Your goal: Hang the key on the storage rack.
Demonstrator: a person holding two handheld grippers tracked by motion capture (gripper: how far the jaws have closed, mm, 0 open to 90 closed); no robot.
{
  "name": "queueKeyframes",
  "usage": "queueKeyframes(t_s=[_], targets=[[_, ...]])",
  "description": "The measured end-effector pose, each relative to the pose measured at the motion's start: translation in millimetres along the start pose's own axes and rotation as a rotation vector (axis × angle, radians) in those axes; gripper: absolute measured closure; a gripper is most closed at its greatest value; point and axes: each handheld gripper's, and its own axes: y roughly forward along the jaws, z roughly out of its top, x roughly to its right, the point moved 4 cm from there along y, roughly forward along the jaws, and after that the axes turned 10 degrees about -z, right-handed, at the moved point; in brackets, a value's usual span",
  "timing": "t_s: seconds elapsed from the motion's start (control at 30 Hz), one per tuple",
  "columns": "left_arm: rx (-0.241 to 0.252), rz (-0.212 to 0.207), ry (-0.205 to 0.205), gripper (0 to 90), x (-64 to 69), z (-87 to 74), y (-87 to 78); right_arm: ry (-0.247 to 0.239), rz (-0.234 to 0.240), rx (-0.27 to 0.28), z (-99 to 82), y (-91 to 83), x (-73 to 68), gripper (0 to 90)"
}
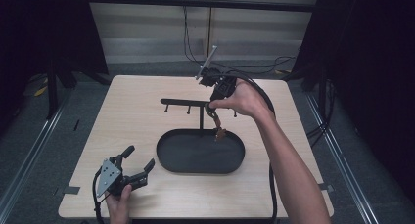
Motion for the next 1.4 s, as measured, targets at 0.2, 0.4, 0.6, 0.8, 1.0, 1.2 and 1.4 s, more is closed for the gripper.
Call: queueKeyframes(t_s=[0.2,0.4,0.6,0.8,1.0,1.2,1.4], targets=[[0.000,-0.007,0.003,15.7,0.2,0.0,-0.1,0.004,-0.008,-0.003,-2.5,0.2,2.6,78.9],[-0.001,-0.007,0.003,15.7,0.0,0.0,-0.1,0.005,-0.003,0.002,-2.1,1.1,4.2,78.8],[0.005,-0.006,-0.005,15.7,0.3,0.1,0.4,0.016,0.029,0.026,-5.2,-1.9,3.0,77.6],[0.000,-0.007,0.001,15.7,0.0,0.0,0.0,0.031,0.051,0.060,-12.4,-3.3,1.9,76.3],[-0.008,-0.007,0.003,15.8,-0.1,-0.1,-0.4,0.060,0.081,0.088,-24.6,-5.7,-1.4,73.2],[-0.005,-0.005,0.002,15.8,-0.1,0.0,-0.3,0.071,0.104,0.140,-34.3,-5.2,-6.5,69.9],[0.000,-0.003,-0.005,15.8,0.3,0.1,0.1,0.091,0.114,0.220,-45.7,-5.4,-12.0,67.2]])
